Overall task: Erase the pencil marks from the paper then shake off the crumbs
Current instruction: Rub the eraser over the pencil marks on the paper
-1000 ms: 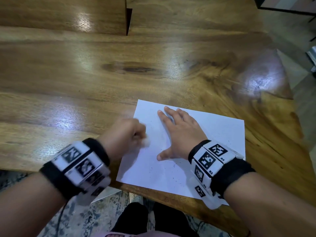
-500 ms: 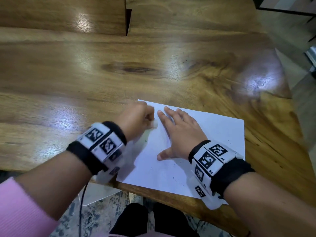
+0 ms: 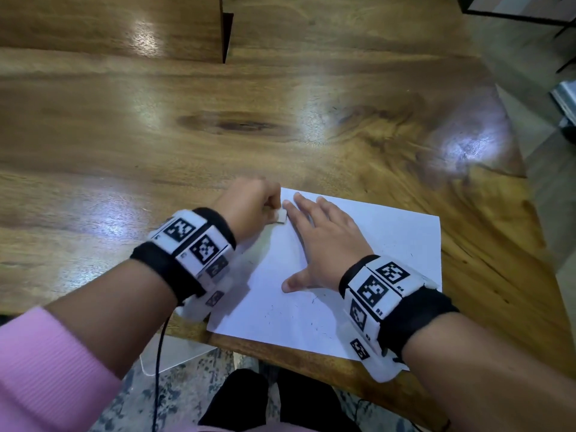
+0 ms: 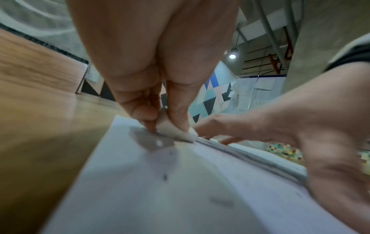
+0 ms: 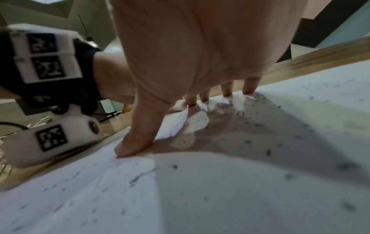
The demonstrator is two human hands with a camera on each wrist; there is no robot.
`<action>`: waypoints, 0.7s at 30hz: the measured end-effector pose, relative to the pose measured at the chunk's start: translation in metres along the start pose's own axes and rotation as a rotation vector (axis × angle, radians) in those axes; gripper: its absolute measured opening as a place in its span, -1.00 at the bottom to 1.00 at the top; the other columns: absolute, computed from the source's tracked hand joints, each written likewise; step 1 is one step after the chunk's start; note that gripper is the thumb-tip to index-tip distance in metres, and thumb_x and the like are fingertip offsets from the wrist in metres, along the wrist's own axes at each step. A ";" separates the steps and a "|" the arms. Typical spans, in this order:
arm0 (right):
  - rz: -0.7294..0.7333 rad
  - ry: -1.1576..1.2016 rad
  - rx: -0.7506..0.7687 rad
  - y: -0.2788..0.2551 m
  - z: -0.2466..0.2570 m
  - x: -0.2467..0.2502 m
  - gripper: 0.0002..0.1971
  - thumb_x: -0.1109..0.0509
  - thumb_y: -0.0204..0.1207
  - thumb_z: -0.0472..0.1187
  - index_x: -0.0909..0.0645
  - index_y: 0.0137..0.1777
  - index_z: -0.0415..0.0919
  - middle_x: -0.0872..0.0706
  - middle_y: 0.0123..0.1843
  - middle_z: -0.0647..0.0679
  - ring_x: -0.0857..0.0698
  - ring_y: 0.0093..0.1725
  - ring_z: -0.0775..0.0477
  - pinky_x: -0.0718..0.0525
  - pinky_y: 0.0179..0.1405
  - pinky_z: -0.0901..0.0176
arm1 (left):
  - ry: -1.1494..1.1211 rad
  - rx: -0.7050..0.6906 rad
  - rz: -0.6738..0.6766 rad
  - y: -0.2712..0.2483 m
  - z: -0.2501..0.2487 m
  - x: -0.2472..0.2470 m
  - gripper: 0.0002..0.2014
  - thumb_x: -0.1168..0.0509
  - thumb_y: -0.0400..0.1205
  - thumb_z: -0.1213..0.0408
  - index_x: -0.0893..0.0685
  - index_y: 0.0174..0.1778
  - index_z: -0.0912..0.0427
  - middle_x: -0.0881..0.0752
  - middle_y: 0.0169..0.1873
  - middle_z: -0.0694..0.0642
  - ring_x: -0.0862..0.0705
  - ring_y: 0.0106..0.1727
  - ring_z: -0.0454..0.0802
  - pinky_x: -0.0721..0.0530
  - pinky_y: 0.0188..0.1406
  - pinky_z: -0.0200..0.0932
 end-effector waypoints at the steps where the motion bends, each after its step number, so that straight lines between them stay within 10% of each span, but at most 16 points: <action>1: -0.003 0.006 -0.002 0.000 0.000 0.000 0.30 -0.51 0.16 0.38 0.35 0.65 0.05 0.31 0.68 0.17 0.25 0.67 -0.08 0.17 0.61 0.00 | 0.007 0.010 0.000 0.003 0.000 0.000 -0.87 -0.41 0.46 0.34 -0.68 -0.13 0.29 -0.56 -0.24 0.07 -0.49 -0.18 -0.01 -0.27 -0.23 -0.28; 6: -0.018 0.065 -0.033 0.000 -0.003 -0.001 0.39 -0.56 0.10 0.36 0.36 0.66 -0.07 0.33 0.69 0.12 0.25 0.67 -0.01 0.16 0.64 0.06 | 0.020 0.048 0.109 -0.031 0.010 -0.004 -0.85 -0.41 0.47 0.34 -0.57 -0.36 0.16 -0.46 -0.54 -0.09 -0.46 -0.46 -0.10 -0.36 -0.39 -0.21; 15: -0.004 0.009 -0.031 0.000 -0.001 0.000 0.37 -0.52 0.13 0.39 0.35 0.66 -0.12 0.35 0.69 0.06 0.25 0.67 -0.05 0.14 0.65 0.02 | 0.050 -0.009 0.018 0.015 -0.006 -0.002 -0.91 -0.38 0.48 0.36 -0.66 -0.15 0.28 -0.56 -0.28 0.05 -0.48 -0.21 -0.01 -0.32 -0.24 -0.27; 21: 0.000 0.019 -0.034 0.000 -0.002 0.000 0.38 -0.52 0.11 0.40 0.35 0.66 -0.10 0.34 0.69 0.08 0.25 0.67 -0.04 0.13 0.66 0.02 | 0.037 0.006 0.101 -0.036 0.007 -0.007 -0.86 -0.40 0.47 0.32 -0.59 -0.37 0.16 -0.49 -0.48 -0.02 -0.44 -0.44 -0.09 -0.33 -0.40 -0.23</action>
Point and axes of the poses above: each hand's wrist, its own y-axis towards the middle knuckle, its own x-axis out of the back of the hand, z = x × y, the point moved 6 cm from there along y, towards the middle knuckle
